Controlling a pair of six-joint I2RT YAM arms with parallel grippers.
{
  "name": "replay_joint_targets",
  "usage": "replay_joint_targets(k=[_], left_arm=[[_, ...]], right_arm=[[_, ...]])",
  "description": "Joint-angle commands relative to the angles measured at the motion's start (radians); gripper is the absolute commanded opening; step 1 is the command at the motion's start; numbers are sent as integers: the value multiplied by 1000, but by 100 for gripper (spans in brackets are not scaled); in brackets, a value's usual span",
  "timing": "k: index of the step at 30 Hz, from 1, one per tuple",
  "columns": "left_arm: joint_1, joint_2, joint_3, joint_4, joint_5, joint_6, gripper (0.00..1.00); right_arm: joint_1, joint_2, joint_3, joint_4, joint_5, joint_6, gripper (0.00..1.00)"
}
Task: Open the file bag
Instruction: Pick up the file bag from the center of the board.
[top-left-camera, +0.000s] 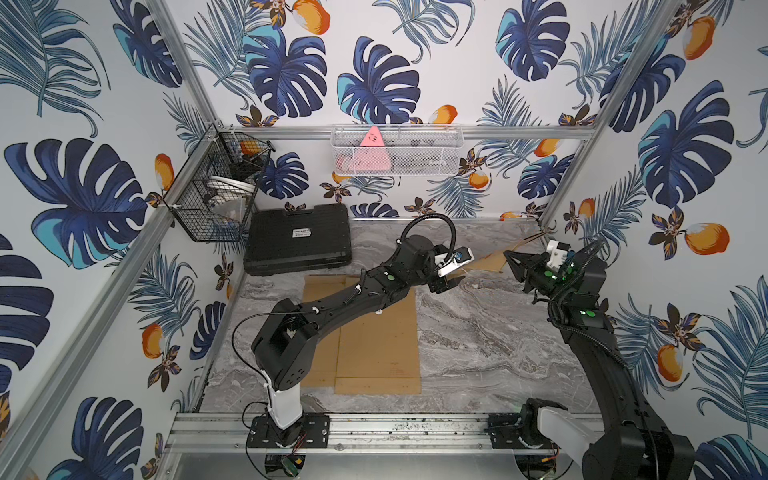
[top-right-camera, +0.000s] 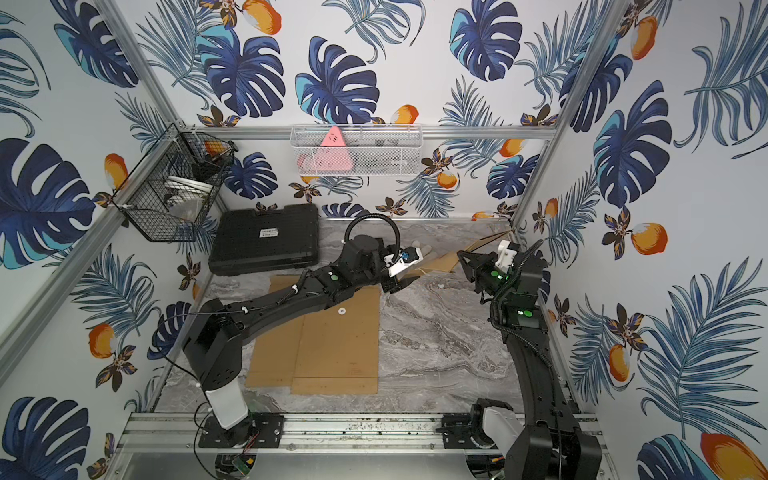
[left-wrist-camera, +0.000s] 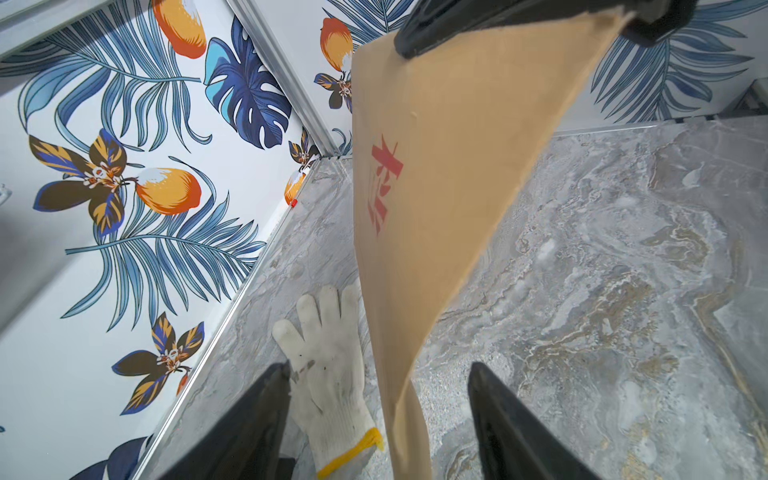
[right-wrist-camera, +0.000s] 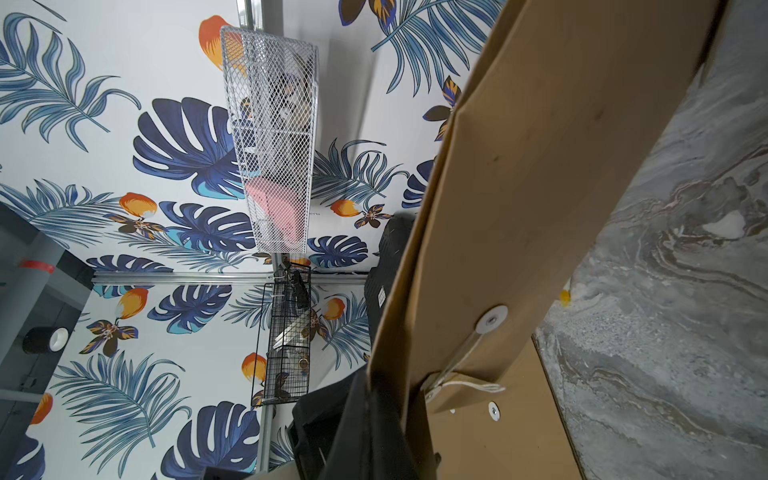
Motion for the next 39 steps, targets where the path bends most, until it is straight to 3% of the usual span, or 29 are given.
replay_joint_targets(k=[1,4,11,15,19,22,23,27,29,31,39], left_arm=[[0,6,6,-3,-7,41,60],[-2,-4,-28,18,-36,31,48],[-2,-41,-113,54,-69,32,41],[-2,-46,-138,76,-91,25,24],[-2,-51,-136,79,-120,24,0],[-2,-69,-135,66,-147,8,0],[-2,-80,-133,53,-152,3,0],[-1,-146,-93,-97,-155,-40,0],[1,-175,-49,-214,-163,-85,0],[1,-201,2,-324,-186,-165,0],[3,-259,173,-677,-206,-319,0]], right_arm=[[4,-10,-13,59,-14,48,0],[6,-11,-10,76,-19,63,0],[5,-14,5,102,-24,73,0],[7,-14,1,124,-26,89,0],[7,-19,4,106,-24,69,0],[9,-24,4,101,-24,61,0],[9,-26,5,102,-24,57,2],[24,-36,3,95,-7,28,49],[44,-52,4,65,21,-8,61],[74,-73,16,16,67,-57,70],[238,-100,115,-146,266,-250,78]])
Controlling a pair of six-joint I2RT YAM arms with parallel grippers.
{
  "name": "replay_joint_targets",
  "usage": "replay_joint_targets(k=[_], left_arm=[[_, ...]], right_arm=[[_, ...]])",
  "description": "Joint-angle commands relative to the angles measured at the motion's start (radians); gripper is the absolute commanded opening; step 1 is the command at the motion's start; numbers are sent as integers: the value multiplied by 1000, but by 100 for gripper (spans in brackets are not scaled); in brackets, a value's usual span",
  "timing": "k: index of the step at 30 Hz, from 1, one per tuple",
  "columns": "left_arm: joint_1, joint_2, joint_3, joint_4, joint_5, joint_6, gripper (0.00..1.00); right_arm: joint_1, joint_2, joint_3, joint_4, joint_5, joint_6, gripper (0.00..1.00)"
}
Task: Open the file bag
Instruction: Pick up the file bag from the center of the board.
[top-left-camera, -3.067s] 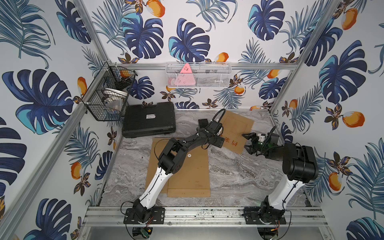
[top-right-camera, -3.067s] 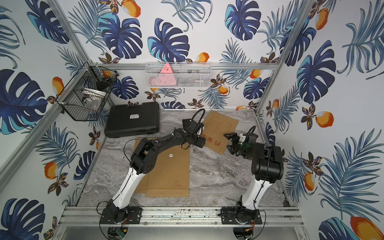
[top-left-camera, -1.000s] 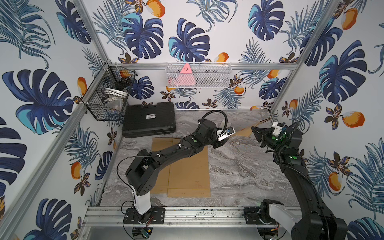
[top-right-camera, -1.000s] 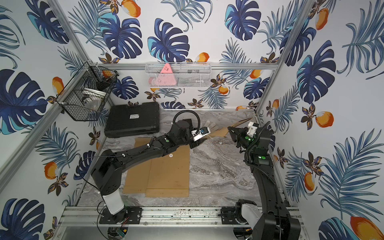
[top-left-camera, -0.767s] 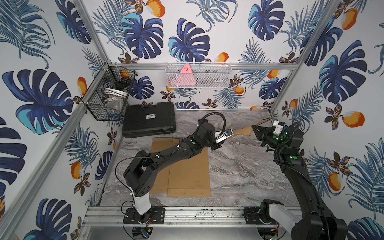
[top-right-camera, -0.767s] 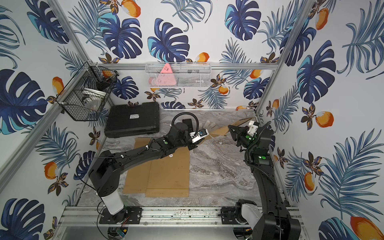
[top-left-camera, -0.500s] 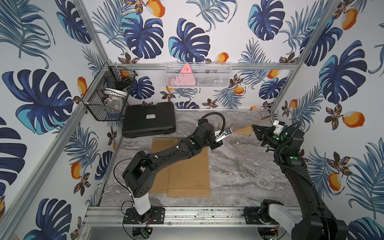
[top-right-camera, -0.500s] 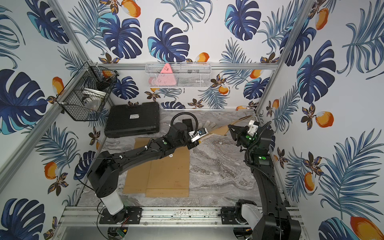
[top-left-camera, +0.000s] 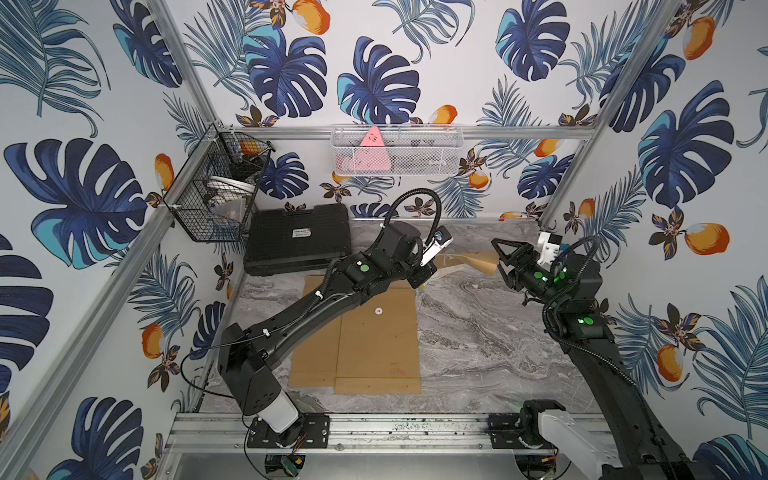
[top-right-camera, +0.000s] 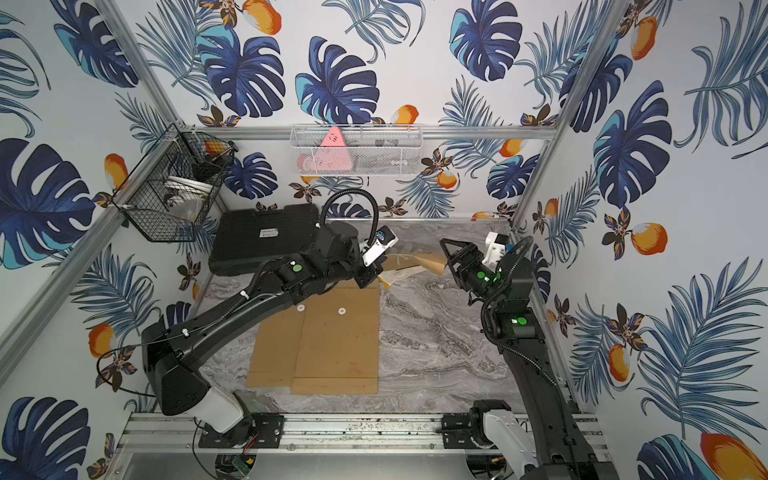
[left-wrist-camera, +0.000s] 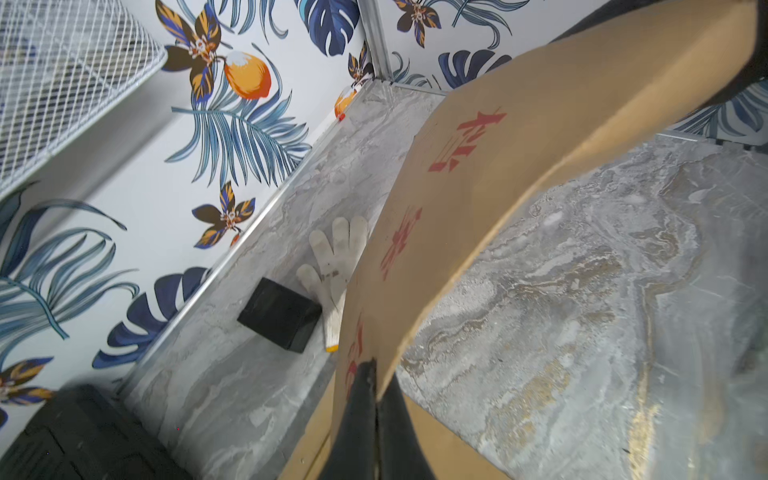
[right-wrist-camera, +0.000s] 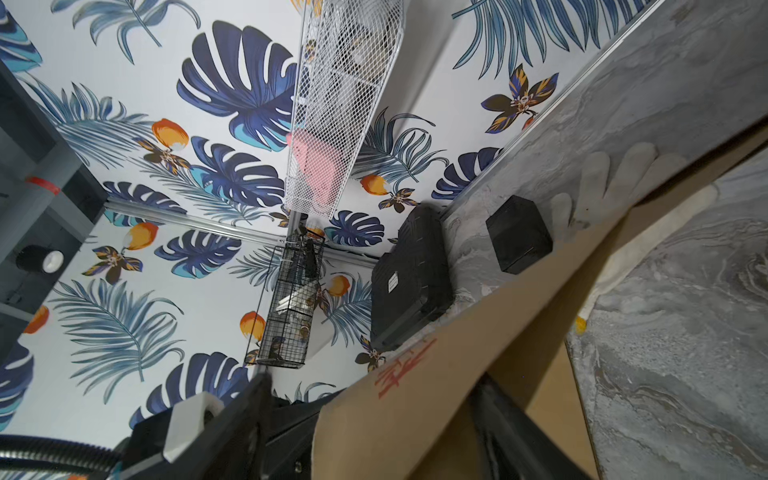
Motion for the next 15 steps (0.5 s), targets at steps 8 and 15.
replay_joint_targets(k=[8,15], left_arm=[[4,-97,106,-345,-8,-95,0],[75,-143,172,-458,10,-57,0]], right_arm=[[91,0,239,-295,247,-378,88],[92,18,414,-436,255,-652,90]])
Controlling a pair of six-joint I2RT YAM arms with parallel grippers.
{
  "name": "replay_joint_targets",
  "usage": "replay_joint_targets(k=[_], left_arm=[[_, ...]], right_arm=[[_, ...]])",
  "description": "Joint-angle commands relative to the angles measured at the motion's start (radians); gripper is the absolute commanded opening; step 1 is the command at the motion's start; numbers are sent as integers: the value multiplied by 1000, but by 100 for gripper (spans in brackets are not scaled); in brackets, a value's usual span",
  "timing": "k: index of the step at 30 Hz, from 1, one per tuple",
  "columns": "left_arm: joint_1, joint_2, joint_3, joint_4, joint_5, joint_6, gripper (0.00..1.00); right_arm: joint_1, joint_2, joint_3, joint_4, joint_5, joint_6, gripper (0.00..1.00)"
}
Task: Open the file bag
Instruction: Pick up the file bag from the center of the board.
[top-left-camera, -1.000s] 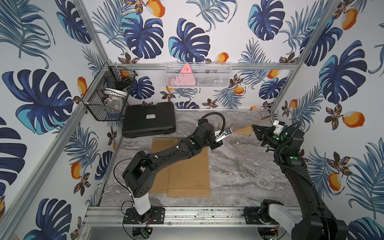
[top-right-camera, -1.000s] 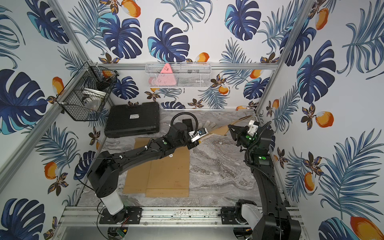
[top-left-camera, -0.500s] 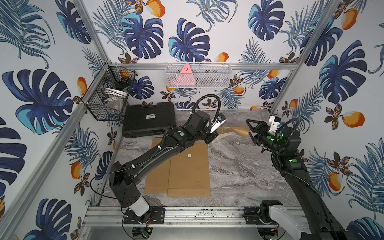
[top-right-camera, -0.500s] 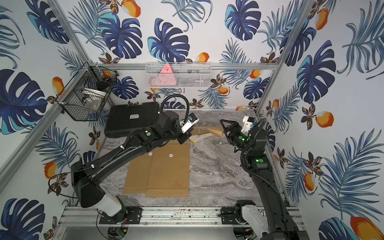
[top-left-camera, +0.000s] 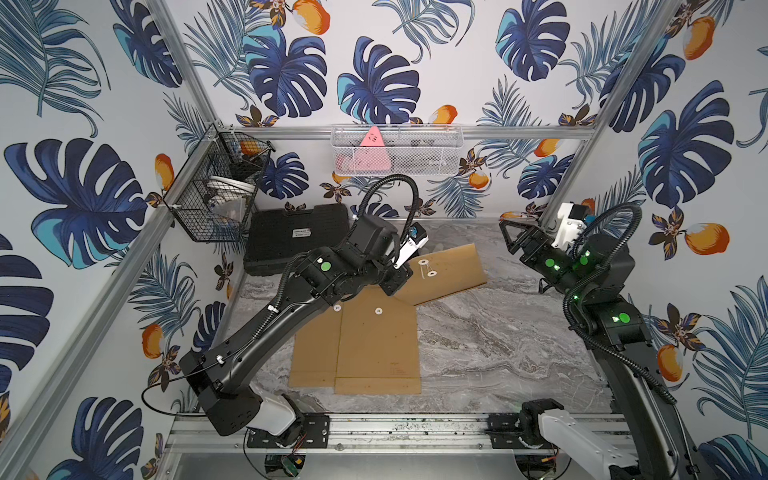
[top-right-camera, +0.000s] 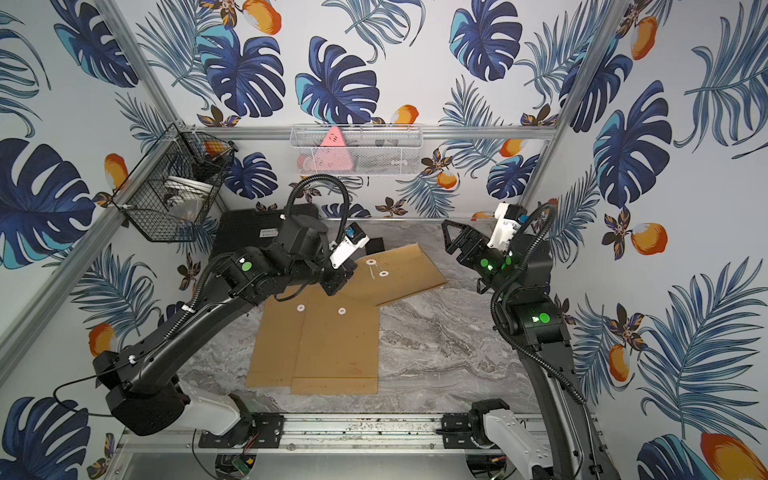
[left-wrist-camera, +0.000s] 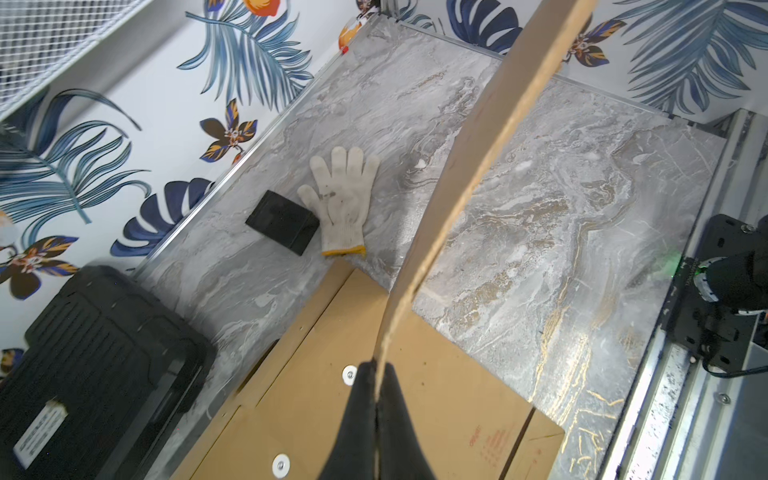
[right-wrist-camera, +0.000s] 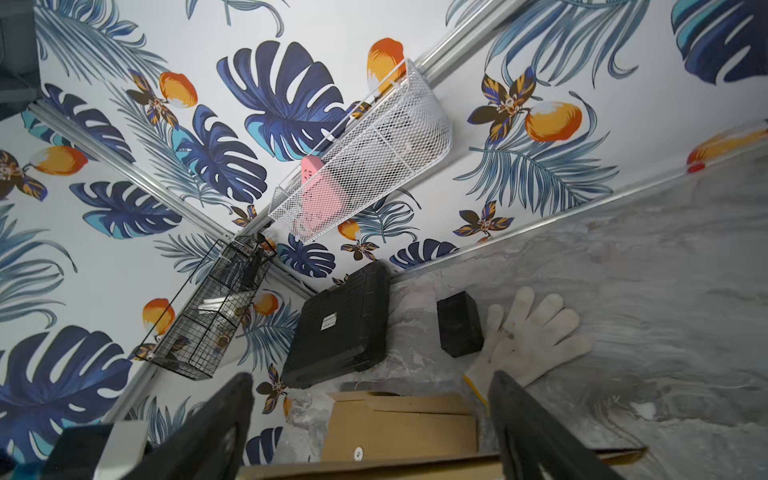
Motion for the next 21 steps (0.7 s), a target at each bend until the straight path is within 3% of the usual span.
replay_joint_targets(k=[1,7,11,21], left_arm=[[47,-7,45,-58,45,26,0],[147,26,150,-151,203,54,0],[164,49,208,-202,246,94,0],[167,104,370,-380,316,250,0]], right_arm=[[3,22,67,-98,-20,-211,90],[8,81,197,-175,-241,-475,90],[29,118,256,-245,-376,-686,91],[112,282,481,-480,-497,-942,90]])
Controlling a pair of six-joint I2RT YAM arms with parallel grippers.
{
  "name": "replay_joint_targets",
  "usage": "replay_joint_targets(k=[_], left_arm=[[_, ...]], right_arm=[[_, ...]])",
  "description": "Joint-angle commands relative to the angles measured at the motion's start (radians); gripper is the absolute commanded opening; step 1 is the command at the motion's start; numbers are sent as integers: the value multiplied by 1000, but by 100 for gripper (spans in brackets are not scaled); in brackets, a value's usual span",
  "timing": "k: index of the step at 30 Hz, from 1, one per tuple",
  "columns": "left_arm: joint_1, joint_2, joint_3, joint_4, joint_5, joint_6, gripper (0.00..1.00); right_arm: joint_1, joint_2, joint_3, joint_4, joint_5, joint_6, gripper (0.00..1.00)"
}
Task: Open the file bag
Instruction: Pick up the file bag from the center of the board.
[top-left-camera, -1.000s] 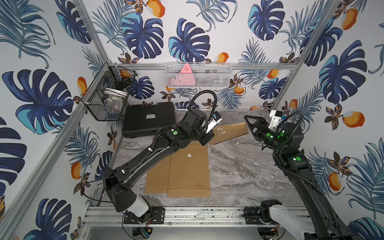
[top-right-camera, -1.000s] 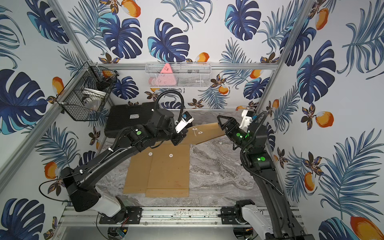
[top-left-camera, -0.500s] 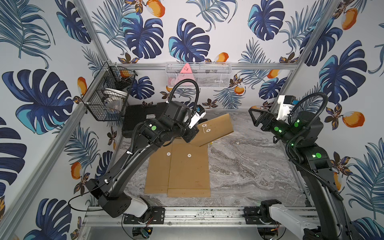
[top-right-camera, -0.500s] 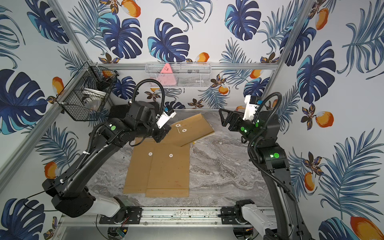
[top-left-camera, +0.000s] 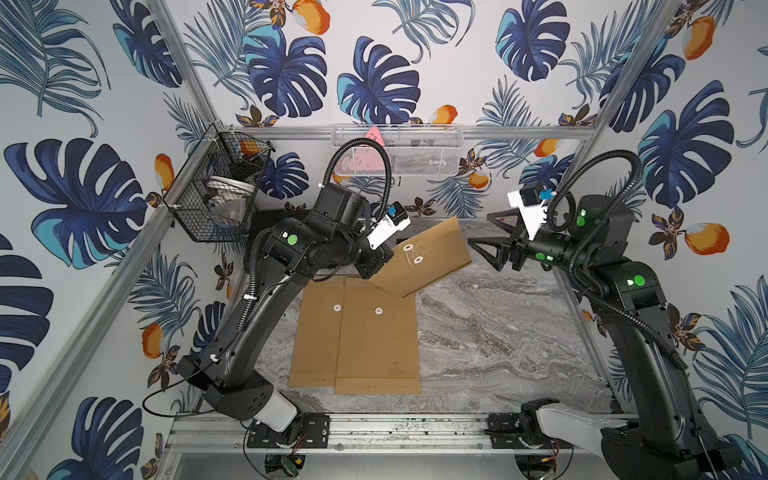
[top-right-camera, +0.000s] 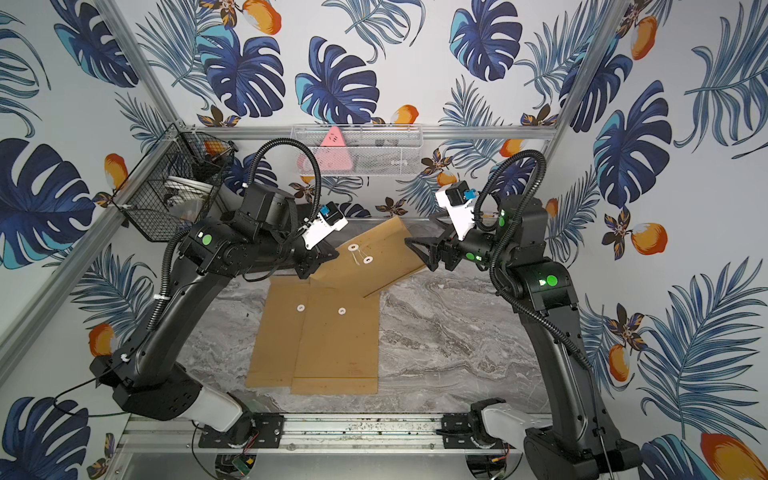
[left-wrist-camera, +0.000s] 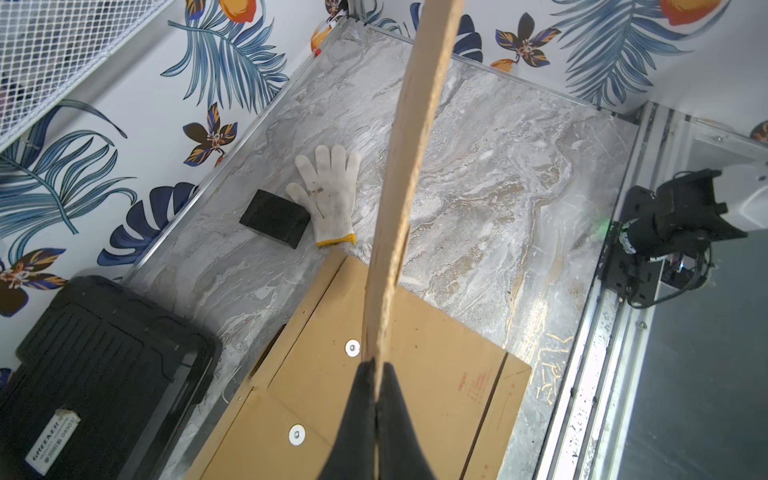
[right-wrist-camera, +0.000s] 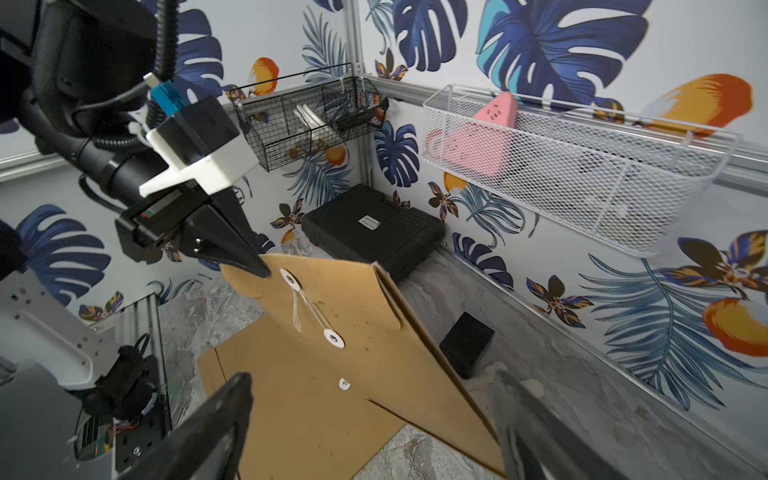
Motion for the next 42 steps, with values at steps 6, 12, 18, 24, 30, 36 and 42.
replay_joint_targets(k=[6,12,18,24,30,36,42], left_arm=[[1,17,81,-117,75,138,0],[1,15,99,-126,107,145,0],[2,13,92,-127,131,155,0],[2,6,82,-120,144,162,0],[2,-12,56,-108,142,167,0],[2,-91,-67,42,105,119,0],[3,-290,-379,428,112,-52,65]], right_arm=[[56,96,141,-224,-91,-174,91],[93,136,147,-286,-114,-193,87],[111,152,146,-297,-112,-200,75],[118,157,150,-305,-131,-201,57],[121,151,142,-309,-131,-198,35],[122,122,112,-276,-121,-161,0],[117,86,66,-186,-36,-49,0]])
